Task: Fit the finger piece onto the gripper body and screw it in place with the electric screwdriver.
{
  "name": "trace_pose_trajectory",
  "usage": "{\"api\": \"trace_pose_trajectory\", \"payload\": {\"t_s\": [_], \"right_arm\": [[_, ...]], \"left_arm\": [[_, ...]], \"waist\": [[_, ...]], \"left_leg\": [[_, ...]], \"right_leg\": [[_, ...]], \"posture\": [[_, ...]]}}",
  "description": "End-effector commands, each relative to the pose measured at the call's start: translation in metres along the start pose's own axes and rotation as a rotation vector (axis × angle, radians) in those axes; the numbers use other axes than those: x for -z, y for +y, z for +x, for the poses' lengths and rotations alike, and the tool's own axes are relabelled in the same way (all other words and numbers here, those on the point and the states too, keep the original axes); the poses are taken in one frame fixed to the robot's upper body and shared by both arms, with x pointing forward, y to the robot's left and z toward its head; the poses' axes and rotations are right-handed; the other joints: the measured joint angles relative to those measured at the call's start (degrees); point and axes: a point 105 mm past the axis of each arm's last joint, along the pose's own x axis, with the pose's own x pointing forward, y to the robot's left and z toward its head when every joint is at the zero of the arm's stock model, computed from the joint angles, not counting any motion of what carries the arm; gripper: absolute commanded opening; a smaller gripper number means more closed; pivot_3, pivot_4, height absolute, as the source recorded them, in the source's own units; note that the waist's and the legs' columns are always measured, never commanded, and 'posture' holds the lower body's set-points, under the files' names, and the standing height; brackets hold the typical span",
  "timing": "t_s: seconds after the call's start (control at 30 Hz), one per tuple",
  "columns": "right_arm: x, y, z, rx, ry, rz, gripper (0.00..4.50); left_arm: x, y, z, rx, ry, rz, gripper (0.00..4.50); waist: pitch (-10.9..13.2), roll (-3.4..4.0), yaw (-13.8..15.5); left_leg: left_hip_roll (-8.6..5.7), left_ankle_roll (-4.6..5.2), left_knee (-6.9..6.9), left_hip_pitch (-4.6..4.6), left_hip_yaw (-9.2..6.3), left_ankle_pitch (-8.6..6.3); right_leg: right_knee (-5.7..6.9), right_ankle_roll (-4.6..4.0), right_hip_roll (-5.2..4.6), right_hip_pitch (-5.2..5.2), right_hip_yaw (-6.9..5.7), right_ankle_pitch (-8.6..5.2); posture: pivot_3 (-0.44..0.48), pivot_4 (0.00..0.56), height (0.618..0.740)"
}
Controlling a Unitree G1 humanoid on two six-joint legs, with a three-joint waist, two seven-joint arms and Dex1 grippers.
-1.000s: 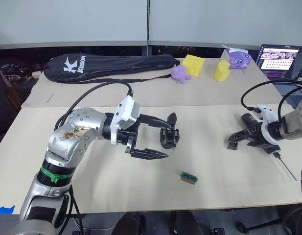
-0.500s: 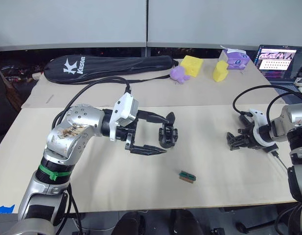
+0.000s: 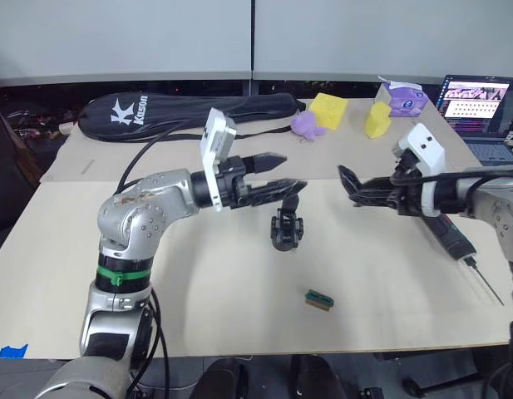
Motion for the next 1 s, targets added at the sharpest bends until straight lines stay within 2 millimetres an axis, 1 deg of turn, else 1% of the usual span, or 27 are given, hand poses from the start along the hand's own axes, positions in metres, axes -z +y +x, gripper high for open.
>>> {"api": "trace_pose_trajectory", "payload": {"t_s": [0.03,0.13,0.2,0.27,0.33,0.37,0.4,0.43,0.47,0.57,0.67,0.77,0.9,0.97,1.0], "right_arm": [[-0.031,0.015,-0.005,0.061,-0.142,-0.064,1.09],[-0.044,0.034,0.002,0.057,-0.226,-0.097,1.09],[-0.047,0.044,0.004,0.034,-0.254,-0.101,1.09],[-0.048,0.050,0.006,0.017,-0.263,-0.094,1.09],[-0.049,0.053,0.007,0.016,-0.270,-0.081,1.09],[-0.049,0.053,0.008,0.018,-0.272,-0.077,1.09],[-0.049,0.053,0.008,0.019,-0.272,-0.075,1.09],[-0.049,0.054,0.008,0.021,-0.272,-0.074,1.09],[-0.049,0.054,0.008,0.023,-0.272,-0.074,1.09],[-0.049,0.053,0.008,0.039,-0.276,-0.072,1.09],[-0.050,0.051,0.007,0.056,-0.277,-0.079,1.09],[-0.051,0.050,0.006,0.082,-0.279,-0.118,1.09],[-0.051,0.052,0.004,0.083,-0.273,-0.156,1.09],[-0.054,0.052,-0.001,0.048,-0.273,-0.133,2.11],[-0.056,0.052,-0.003,0.038,-0.274,-0.128,2.40]], "left_arm": [[-0.012,0.011,0.005,-0.071,-0.056,-0.115,4.50],[-0.010,0.013,0.014,-0.093,-0.066,-0.191,4.50],[-0.009,0.013,0.018,-0.100,-0.068,-0.205,4.50],[-0.012,0.011,0.020,-0.083,-0.089,-0.231,4.50],[-0.015,0.007,0.022,-0.060,-0.107,-0.243,3.93],[-0.015,0.006,0.023,-0.058,-0.108,-0.247,3.57],[-0.015,0.006,0.023,-0.061,-0.113,-0.255,3.09],[-0.015,0.007,0.024,-0.064,-0.116,-0.262,2.75],[-0.015,0.007,0.024,-0.068,-0.120,-0.271,2.21],[-0.014,0.007,0.025,-0.068,-0.122,-0.279,2.16],[-0.015,0.006,0.026,-0.064,-0.136,-0.285,1.42],[-0.014,0.010,0.027,-0.077,-0.143,-0.288,0.01],[-0.013,0.010,0.029,-0.060,-0.127,-0.265,0.00],[-0.014,0.009,0.029,-0.033,-0.106,-0.249,0.00],[-0.014,0.009,0.029,-0.021,-0.096,-0.240,0.00]], "waist": [[0.0,0.00,0.0],[0.0,0.00,0.0],[0.0,0.00,0.0],[0.0,0.00,0.0],[0.0,0.00,0.0],[0.0,0.00,0.0],[0.0,0.00,0.0],[0.0,0.00,0.0],[0.0,0.00,0.0],[0.0,0.00,-0.1],[0.0,0.00,0.0],[0.0,0.00,0.0],[0.0,0.00,-0.1],[0.0,0.00,-0.1],[0.0,0.00,-0.1]], "left_leg": [[0.00,-0.01,0.00,0.01,-0.01,0.01],[-0.03,-0.03,-0.01,0.00,-0.01,0.02],[-0.06,-0.04,0.00,-0.03,0.00,0.03],[-0.08,-0.07,0.00,-0.03,0.01,0.04],[-0.09,-0.10,0.00,-0.03,0.02,0.06],[-0.09,-0.13,0.00,-0.02,0.02,0.08],[-0.09,-0.16,0.00,-0.01,0.02,0.10],[-0.09,-0.17,0.00,-0.01,0.03,0.11],[-0.09,-0.19,0.00,-0.01,0.03,0.11],[-0.09,-0.19,-0.02,-0.01,0.05,0.12],[-0.09,-0.19,-0.02,-0.02,0.07,0.12],[-0.10,-0.19,-0.02,-0.04,0.07,0.12],[-0.11,-0.18,-0.03,-0.05,0.09,0.12],[-0.10,-0.18,-0.03,-0.05,0.11,0.12],[-0.10,-0.18,-0.03,-0.06,0.12,0.12]], "right_leg": [[0.01,0.00,0.01,0.00,-0.01,0.00],[0.07,0.00,0.02,-0.05,-0.01,0.00],[0.21,0.00,0.01,-0.12,0.00,0.00],[0.55,-0.01,0.01,-0.17,0.01,0.00],[0.63,-0.01,0.01,-0.19,0.02,0.00],[0.65,-0.01,0.01,-0.20,0.02,0.00],[0.64,-0.02,0.01,-0.22,0.04,-0.01],[0.64,-0.03,0.01,-0.24,0.04,-0.01],[0.65,-0.05,0.01,-0.27,0.05,-0.02],[0.68,-0.07,0.02,-0.33,0.07,-0.04],[0.71,-0.07,0.02,-0.36,0.09,-0.04],[0.69,-0.07,0.01,-0.36,0.09,-0.04],[0.69,-0.08,0.02,-0.39,0.10,-0.04],[0.68,-0.08,0.02,-0.39,0.10,-0.04],[0.68,-0.08,0.02,-0.42,0.11,-0.04]], "posture": [[0.000,0.150,0.723],[0.000,0.150,0.723],[0.000,0.150,0.723],[0.000,0.150,0.723],[0.000,0.150,0.723],[0.000,0.150,0.723],[0.000,0.150,0.723],[0.000,0.150,0.723],[0.000,0.150,0.723],[0.000,0.150,0.723],[0.000,0.150,0.723],[0.000,0.150,0.723],[0.000,0.150,0.723],[0.000,0.150,0.723],[0.000,0.150,0.723]]}}
